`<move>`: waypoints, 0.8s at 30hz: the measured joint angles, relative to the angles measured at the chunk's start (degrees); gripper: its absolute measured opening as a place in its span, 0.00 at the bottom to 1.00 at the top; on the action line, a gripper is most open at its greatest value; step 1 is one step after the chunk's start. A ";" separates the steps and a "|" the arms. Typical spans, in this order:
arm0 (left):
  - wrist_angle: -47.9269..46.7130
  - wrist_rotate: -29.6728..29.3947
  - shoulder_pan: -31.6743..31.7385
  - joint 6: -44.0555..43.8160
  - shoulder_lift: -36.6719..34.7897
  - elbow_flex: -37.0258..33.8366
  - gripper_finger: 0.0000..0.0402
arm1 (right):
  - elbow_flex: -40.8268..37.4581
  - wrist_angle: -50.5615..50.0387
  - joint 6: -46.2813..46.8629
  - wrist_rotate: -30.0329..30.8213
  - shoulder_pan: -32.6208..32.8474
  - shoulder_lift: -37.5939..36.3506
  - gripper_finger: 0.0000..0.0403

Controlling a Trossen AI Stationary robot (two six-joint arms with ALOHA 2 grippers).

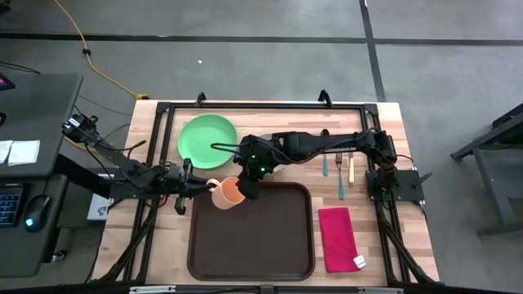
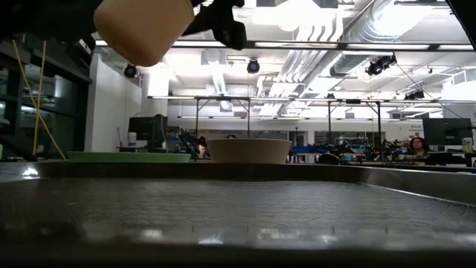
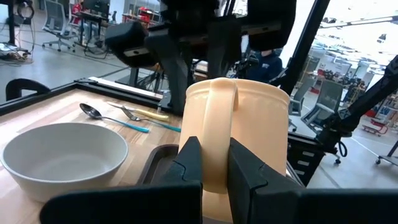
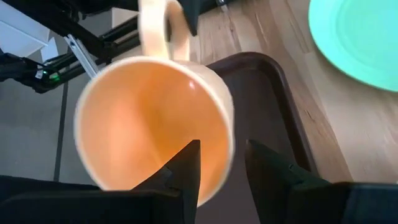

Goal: Set up tray
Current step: Put the light orange mug on the top left of the brown tray

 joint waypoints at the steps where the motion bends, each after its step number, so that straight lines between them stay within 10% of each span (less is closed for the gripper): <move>1: -0.01 0.00 0.00 0.00 0.00 0.00 0.14 | 0.00 0.15 0.00 0.00 0.00 0.30 0.25; 11: -0.11 -0.04 0.01 0.00 0.00 0.00 0.14 | 0.00 0.59 -1.44 0.76 -0.26 1.11 0.03; 24: -0.57 0.62 0.02 -0.44 0.00 0.00 0.16 | 0.00 0.63 -1.84 0.52 -0.68 1.11 0.01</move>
